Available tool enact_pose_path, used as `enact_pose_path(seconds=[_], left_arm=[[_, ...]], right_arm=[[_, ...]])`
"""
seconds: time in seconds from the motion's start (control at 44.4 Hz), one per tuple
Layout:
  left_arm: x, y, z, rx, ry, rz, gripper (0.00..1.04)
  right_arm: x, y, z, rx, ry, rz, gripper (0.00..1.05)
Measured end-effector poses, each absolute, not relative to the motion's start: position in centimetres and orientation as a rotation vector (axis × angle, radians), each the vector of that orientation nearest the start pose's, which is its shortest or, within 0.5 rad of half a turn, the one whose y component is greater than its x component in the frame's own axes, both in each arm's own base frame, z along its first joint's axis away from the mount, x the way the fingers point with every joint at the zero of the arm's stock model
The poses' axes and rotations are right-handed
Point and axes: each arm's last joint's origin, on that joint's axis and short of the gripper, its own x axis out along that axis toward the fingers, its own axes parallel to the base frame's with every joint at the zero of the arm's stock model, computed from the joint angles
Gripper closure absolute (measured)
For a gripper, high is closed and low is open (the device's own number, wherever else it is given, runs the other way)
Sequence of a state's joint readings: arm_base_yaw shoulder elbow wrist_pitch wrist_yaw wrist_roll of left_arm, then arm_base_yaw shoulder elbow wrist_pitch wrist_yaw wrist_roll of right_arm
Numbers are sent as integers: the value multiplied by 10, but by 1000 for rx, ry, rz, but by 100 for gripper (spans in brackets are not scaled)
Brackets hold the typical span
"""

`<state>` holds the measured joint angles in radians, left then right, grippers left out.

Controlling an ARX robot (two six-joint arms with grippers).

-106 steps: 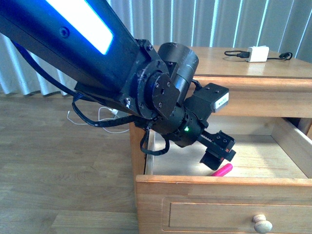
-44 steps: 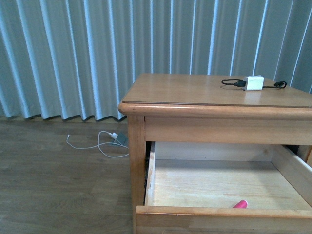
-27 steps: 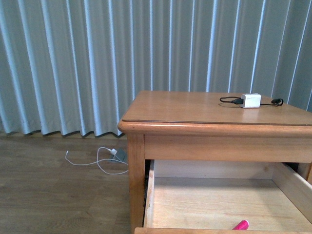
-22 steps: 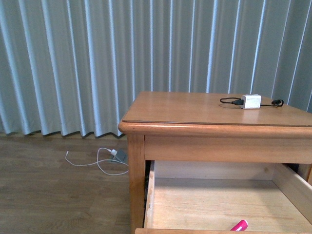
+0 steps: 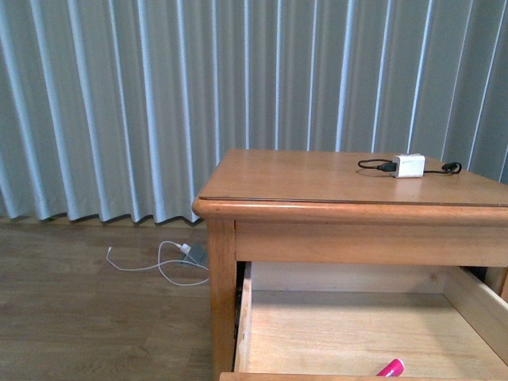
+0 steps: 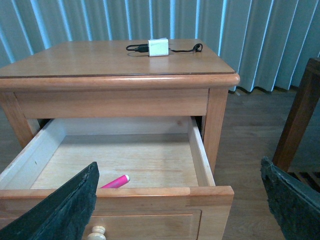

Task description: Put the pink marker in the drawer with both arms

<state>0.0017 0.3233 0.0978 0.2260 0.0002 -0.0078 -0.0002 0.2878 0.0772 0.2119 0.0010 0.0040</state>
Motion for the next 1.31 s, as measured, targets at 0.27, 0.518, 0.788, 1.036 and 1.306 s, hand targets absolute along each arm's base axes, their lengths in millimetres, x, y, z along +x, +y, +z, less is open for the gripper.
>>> enact_pose_path(seconds=[0.27,0.518,0.788,1.036,1.306], left_arm=[[112,0,179,-7,0,2,101],[104,0,172,-7,-6,3,101],[97,0,171,-7,-20,1,101],[97,0,171,-7,-21,1,71],[97,0,171,-7,-21,1,24]], right_arm=[[116,0,186,4,-1,-1,9],[116,0,186,4,-1,-1,9],[116,0,186,4,0,-1,9],[118,3,179,-36,211,47,9],[145,8,162,18,581,182,9]])
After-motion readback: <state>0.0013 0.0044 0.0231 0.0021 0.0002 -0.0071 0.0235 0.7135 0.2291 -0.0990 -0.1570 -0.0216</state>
